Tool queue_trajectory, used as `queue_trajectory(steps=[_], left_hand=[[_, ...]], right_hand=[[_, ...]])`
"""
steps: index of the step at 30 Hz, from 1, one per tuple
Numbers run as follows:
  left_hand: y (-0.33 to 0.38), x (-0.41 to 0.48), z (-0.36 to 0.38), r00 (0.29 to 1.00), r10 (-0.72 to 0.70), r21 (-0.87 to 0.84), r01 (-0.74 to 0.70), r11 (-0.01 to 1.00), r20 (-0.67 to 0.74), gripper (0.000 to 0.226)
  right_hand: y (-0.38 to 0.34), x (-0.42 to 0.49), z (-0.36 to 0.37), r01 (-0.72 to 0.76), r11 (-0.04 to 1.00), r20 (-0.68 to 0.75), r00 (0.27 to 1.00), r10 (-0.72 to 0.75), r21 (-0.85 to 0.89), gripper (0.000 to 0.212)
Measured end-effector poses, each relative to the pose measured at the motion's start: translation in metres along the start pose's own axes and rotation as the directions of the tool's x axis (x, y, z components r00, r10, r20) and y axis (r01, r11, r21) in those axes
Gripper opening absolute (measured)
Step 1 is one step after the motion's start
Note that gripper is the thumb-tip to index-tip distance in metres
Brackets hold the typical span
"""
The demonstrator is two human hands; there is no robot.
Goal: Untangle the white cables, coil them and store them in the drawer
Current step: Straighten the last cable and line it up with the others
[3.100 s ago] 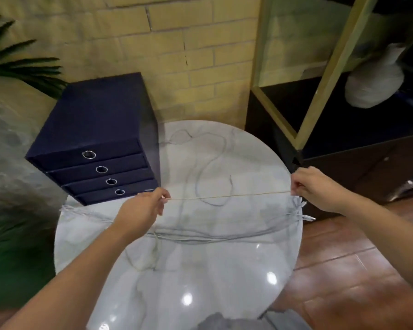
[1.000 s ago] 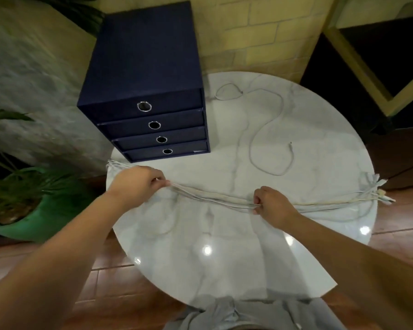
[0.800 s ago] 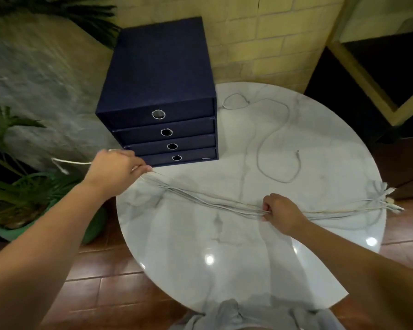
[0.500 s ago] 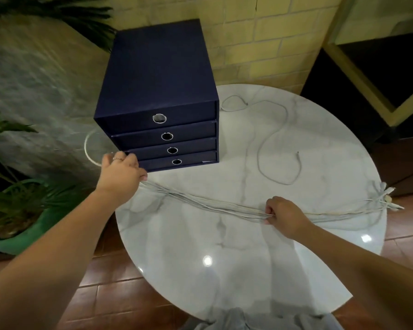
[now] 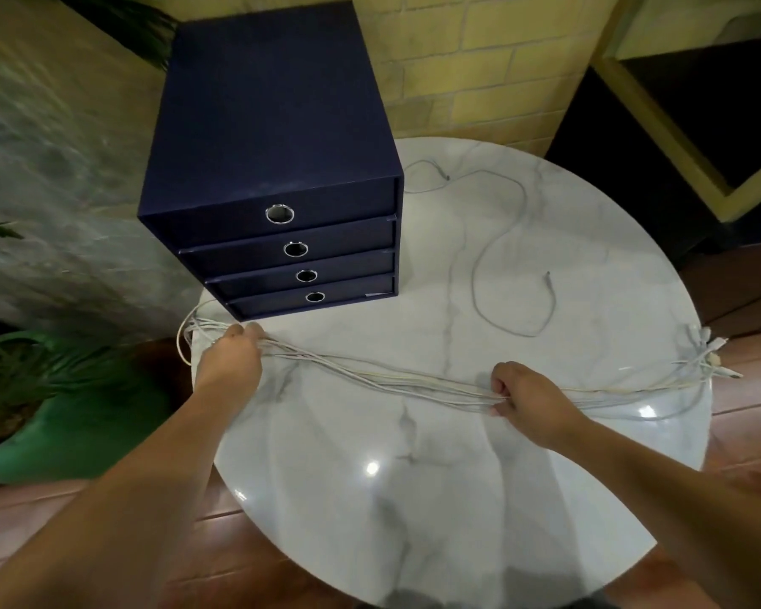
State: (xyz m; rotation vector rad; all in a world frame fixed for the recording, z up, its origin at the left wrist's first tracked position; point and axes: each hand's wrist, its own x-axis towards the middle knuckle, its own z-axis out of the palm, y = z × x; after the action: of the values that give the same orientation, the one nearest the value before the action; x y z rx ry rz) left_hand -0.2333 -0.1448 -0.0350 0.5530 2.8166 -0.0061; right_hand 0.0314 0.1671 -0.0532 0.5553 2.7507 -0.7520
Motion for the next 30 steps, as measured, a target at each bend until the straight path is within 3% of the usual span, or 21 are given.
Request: queue_trajectory(steps=[4,6,8,11,15,21,25,30], left_hand=[[0.016,-0.016,0.001,0.986,-0.048,-0.237,0.009,0.972,-0.159,0.048],[0.035,-0.028,-0.001,0.987,0.073,-0.316,-0.117,0.942,-0.146,0.05],[0.06,-0.043,0.002,0.954,0.286,-0.362,-0.298,0.883,-0.09,0.056],[0.092,-0.055,0.011,0.89,0.455,-0.255,-0.433,0.864,0.029,0.065],[0.111,-0.058,0.021,0.907,0.414,-0.163,-0.399,0.902,0.07,0.055],[0.102,-0.071,0.029,0.948,0.316,-0.276,-0.314,0.908,-0.038,0.046],[0.069,-0.071,0.025,0.967,0.221,-0.313,-0.25,0.916,-0.127,0.036],[0.001,-0.054,0.011,0.973,0.084,-0.312,-0.149,0.938,-0.213,0.025]], right_hand=[[-0.001,-0.002,-0.001,0.039,0.999,0.028,0.999,-0.039,-0.005,0.031],[0.0,-0.002,-0.003,0.035,0.999,0.05,0.998,-0.035,0.0,0.026],[0.0,-0.001,-0.005,0.027,1.0,0.066,0.997,-0.027,0.009,0.024],[-0.002,0.0,-0.006,0.024,0.999,0.098,0.995,-0.026,0.031,0.03],[-0.011,0.005,-0.008,0.077,0.997,0.086,0.993,-0.079,0.03,0.036],[-0.056,0.031,-0.005,0.24,0.969,0.083,0.966,-0.245,0.064,0.034],[-0.1,0.056,0.006,0.319,0.943,0.056,0.944,-0.324,0.09,0.038],[-0.164,0.083,0.029,0.316,0.939,0.059,0.944,-0.326,0.136,0.046]])
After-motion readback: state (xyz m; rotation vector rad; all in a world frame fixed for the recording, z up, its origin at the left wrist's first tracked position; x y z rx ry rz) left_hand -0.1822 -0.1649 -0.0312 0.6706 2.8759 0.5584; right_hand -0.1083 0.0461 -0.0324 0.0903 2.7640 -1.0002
